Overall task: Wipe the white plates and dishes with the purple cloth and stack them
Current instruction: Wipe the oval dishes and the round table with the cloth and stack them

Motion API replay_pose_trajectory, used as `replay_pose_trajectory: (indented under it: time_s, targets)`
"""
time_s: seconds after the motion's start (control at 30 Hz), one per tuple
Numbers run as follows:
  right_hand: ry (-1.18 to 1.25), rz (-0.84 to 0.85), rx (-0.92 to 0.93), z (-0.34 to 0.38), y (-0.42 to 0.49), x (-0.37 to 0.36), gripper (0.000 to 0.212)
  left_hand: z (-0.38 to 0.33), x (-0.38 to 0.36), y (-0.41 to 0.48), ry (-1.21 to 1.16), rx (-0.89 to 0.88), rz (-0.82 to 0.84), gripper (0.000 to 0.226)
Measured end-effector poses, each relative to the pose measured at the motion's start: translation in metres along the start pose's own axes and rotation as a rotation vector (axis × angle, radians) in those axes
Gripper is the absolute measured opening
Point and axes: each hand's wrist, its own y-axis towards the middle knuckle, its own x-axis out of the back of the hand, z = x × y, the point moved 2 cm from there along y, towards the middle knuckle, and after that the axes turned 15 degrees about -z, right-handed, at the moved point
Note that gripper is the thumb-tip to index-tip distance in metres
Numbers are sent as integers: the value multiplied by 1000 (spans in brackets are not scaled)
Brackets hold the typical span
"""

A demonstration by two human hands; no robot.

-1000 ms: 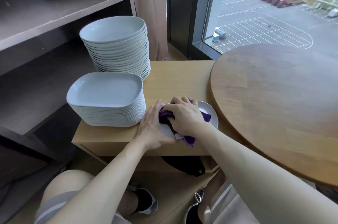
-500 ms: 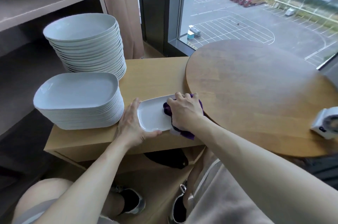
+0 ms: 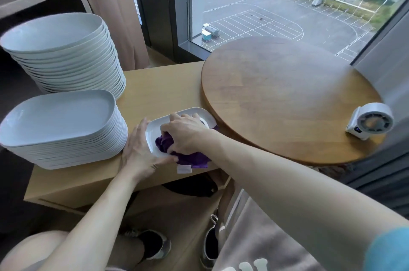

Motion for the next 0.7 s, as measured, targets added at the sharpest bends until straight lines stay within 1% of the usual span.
replay_pose_trajectory:
  time_s: [0.07,0.27,0.37,0.47,0.6,0.7]
  targets:
    - [7,-20,8,8,6,-4,39,1,0,1,11,-12,4,151]
    - [-4,-127,-41,10,16,-13,46,6,-3,3,11,-17,-4,142]
    - [-30,-211,-88,5,19,-15,42,8,-4,3,-18,19,-31,136]
    - [-71,-267,-185,-2,20,-17,35,9,-5,5,-16,15,-44,132]
    - [-197,-272,-329,-13,18,-17,33,13,-6,5,-2,13,-50,129]
    - [-205,-236,-327,-23,8,-13,41,9,-8,3,67,-17,-59,127]
